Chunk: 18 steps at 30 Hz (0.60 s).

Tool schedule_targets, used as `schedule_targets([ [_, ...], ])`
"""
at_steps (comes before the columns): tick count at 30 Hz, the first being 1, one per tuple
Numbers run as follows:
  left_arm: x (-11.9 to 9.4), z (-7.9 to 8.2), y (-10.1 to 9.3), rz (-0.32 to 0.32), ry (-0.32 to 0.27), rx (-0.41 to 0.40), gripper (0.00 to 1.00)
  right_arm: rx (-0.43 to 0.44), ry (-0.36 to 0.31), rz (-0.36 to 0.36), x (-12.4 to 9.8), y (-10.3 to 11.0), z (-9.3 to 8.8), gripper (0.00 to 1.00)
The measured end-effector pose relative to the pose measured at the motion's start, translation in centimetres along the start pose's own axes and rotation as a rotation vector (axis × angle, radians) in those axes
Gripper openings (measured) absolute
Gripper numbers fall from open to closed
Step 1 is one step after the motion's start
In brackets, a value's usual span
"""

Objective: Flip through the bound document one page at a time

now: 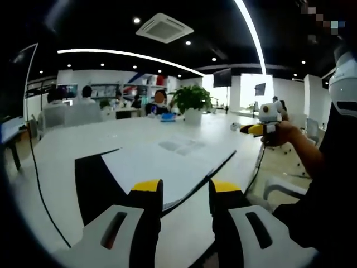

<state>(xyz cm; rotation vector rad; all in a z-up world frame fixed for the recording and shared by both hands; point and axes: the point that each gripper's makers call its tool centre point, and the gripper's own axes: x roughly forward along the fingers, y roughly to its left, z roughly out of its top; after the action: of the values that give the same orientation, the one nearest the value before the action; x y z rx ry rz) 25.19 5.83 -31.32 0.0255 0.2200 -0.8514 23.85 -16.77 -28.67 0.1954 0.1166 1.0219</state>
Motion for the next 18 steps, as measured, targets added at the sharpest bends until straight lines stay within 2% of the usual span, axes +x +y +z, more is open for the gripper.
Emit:
schedule_targets([
  [2,-0.2,-0.3,0.0,0.002,0.005,-0.013,0.35,0.031,0.025,-0.030,-0.3,-0.4,-0.6,0.25],
  [3,-0.4,-0.3,0.0,0.004,0.004,-0.017,0.36,0.071,0.065,-0.049,-0.5,-0.6,-1.4,0.28],
  [4,-0.5,-0.3,0.0,0.006,0.003,-0.017,0.35,0.076,0.086,-0.055,-0.6,-0.7,-1.8,0.31],
  [7,-0.7,-0.2,0.0,0.005,-0.004,-0.015,0.35,0.073,0.128,-0.057,-0.8,-0.8,-2.6,0.31],
  [9,-0.7,0.0,-0.2,-0.004,-0.010,-0.012,0.34,0.082,0.130,-0.066,-0.9,-1.0,-2.7,0.32],
  [16,-0.4,0.8,-0.9,-0.023,-0.035,0.005,0.33,0.100,0.052,-0.096,-1.0,-1.5,-0.9,0.42],
  [18,-0.2,1.0,-1.0,-0.022,-0.039,-0.002,0.31,0.150,-0.027,-0.117,-1.1,-2.0,0.3,0.52],
])
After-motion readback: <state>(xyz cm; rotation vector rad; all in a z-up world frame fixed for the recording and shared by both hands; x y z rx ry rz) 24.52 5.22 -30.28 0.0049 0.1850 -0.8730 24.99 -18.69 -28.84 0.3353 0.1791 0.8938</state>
